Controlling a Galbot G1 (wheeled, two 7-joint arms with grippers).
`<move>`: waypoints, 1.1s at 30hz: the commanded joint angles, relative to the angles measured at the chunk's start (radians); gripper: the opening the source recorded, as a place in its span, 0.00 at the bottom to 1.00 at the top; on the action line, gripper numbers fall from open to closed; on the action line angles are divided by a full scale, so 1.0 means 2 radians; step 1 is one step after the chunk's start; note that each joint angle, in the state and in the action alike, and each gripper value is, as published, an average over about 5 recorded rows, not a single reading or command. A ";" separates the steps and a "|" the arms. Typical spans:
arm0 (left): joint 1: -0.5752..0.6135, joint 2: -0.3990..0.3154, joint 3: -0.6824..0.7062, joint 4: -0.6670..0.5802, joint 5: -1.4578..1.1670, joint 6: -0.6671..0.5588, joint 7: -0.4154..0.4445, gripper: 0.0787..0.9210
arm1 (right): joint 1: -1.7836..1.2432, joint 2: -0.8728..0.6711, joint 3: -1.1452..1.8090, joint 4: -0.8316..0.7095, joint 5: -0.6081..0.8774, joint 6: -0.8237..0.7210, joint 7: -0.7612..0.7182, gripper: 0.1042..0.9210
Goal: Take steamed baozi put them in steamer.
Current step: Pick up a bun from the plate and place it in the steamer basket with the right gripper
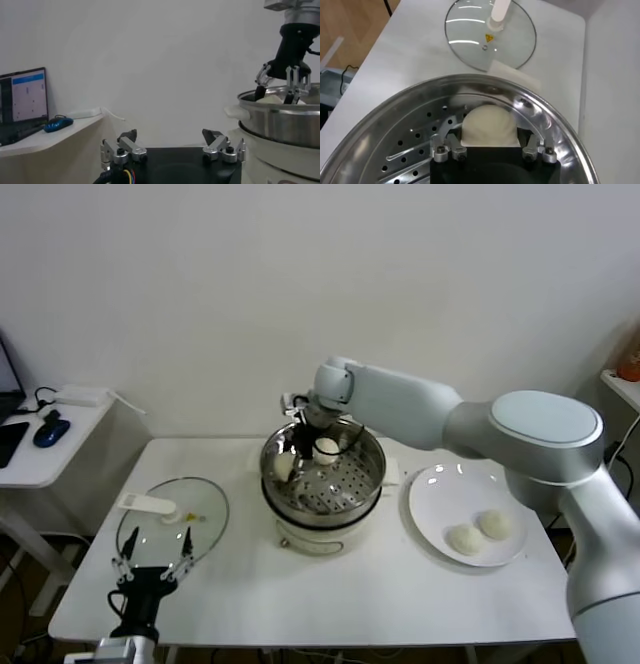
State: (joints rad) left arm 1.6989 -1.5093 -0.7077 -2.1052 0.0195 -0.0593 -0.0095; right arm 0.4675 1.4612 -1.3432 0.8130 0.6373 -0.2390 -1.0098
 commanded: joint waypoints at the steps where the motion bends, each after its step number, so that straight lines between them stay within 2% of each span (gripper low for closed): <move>1: 0.000 -0.001 0.000 -0.001 0.001 0.001 0.000 0.88 | -0.012 0.012 0.006 -0.012 -0.006 0.000 0.000 0.74; 14: -0.002 -0.001 0.000 0.005 -0.001 0.001 -0.001 0.88 | -0.011 0.009 0.005 -0.008 -0.011 0.000 -0.006 0.75; 20: -0.003 -0.001 0.000 0.006 -0.002 0.001 -0.001 0.88 | -0.011 0.007 0.002 -0.006 -0.013 0.002 -0.006 0.85; 25: -0.003 -0.001 0.000 0.006 -0.003 0.001 -0.002 0.88 | -0.008 0.003 0.001 0.001 -0.014 0.003 -0.008 0.88; 29: -0.003 -0.001 0.000 0.005 -0.002 0.002 -0.002 0.88 | 0.005 -0.011 0.000 0.023 -0.010 0.003 -0.008 0.88; 33: -0.003 -0.001 -0.001 0.003 -0.002 0.004 -0.003 0.88 | 0.049 -0.053 -0.014 0.082 0.010 0.002 -0.010 0.88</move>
State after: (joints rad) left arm 1.6929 -1.5109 -0.7078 -2.0987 0.0149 -0.0511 -0.0146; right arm 0.5361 1.3846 -1.3723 0.9247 0.6524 -0.2305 -1.0352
